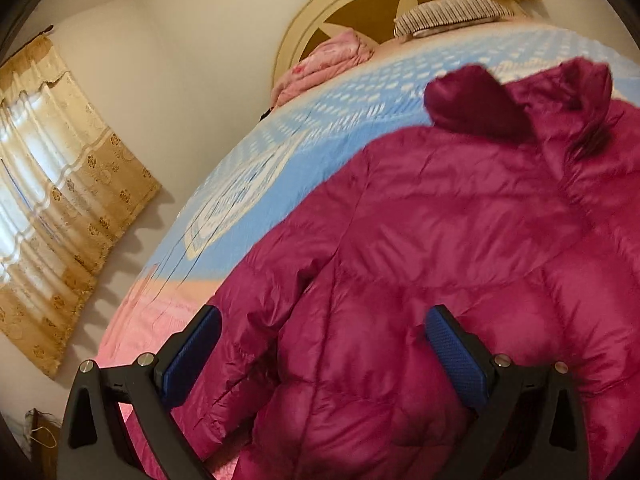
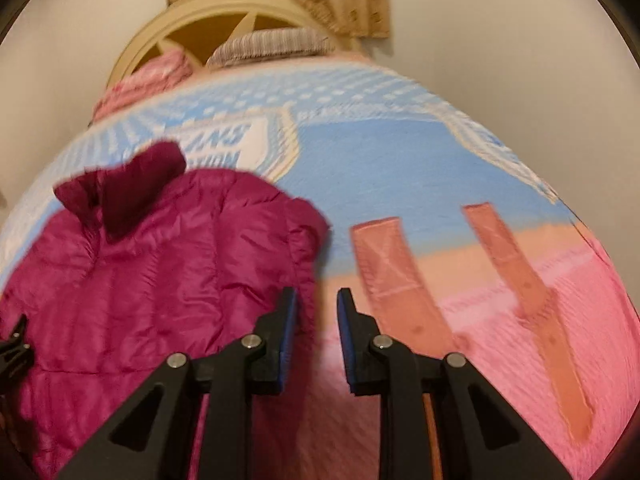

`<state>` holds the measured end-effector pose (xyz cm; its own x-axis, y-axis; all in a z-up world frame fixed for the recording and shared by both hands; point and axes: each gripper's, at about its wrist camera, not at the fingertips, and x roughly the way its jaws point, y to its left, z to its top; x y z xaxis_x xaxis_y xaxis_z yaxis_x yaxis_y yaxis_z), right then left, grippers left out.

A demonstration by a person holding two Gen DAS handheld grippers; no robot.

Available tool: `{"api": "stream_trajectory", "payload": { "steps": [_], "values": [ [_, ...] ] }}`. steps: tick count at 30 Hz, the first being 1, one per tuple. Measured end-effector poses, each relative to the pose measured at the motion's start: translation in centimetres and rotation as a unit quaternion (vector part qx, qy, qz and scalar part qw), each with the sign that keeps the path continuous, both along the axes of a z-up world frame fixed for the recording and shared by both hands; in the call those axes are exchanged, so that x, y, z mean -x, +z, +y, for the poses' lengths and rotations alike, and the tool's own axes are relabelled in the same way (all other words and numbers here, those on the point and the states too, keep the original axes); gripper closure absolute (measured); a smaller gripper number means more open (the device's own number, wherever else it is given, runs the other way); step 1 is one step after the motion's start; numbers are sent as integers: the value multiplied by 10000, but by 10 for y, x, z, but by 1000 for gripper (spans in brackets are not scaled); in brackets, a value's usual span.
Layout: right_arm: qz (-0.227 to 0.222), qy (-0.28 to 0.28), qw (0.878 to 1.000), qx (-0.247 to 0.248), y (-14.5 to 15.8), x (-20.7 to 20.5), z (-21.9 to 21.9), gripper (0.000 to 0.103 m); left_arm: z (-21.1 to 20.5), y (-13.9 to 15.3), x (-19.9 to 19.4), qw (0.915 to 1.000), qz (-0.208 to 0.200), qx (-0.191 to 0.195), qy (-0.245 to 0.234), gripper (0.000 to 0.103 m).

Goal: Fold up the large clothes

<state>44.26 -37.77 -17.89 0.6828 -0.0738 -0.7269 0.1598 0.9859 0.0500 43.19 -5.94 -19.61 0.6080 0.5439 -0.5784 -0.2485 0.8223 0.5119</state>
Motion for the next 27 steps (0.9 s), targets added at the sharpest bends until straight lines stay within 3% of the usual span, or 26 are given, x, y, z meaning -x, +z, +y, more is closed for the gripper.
{"api": "stream_trajectory", "payload": {
  "steps": [3,9,13,17,21,25,27],
  "values": [
    [127,252,9992,294,-17,-7,14,79,8,-3,-1,10000,7,60,7,1],
    [264,326,9988,246,-26,-10,11,79,11,-7,2,9998,26,182,-33,1],
    [90,195,9998,56,-3,5,8,79,13,25,21,9976,-314,611,-80,1],
    [-194,418,9989,-35,26,30,29,69,4,52,37,9922,-697,970,-355,1],
    [-48,971,9952,-112,22,36,67,69,-10,34,22,9943,-365,884,-468,1],
    [355,989,9945,-16,-15,28,80,69,-13,-5,5,9972,55,661,-355,1],
    [408,1004,9941,-5,-26,26,80,69,-8,-10,4,9961,71,795,-373,1]
  ]
}}
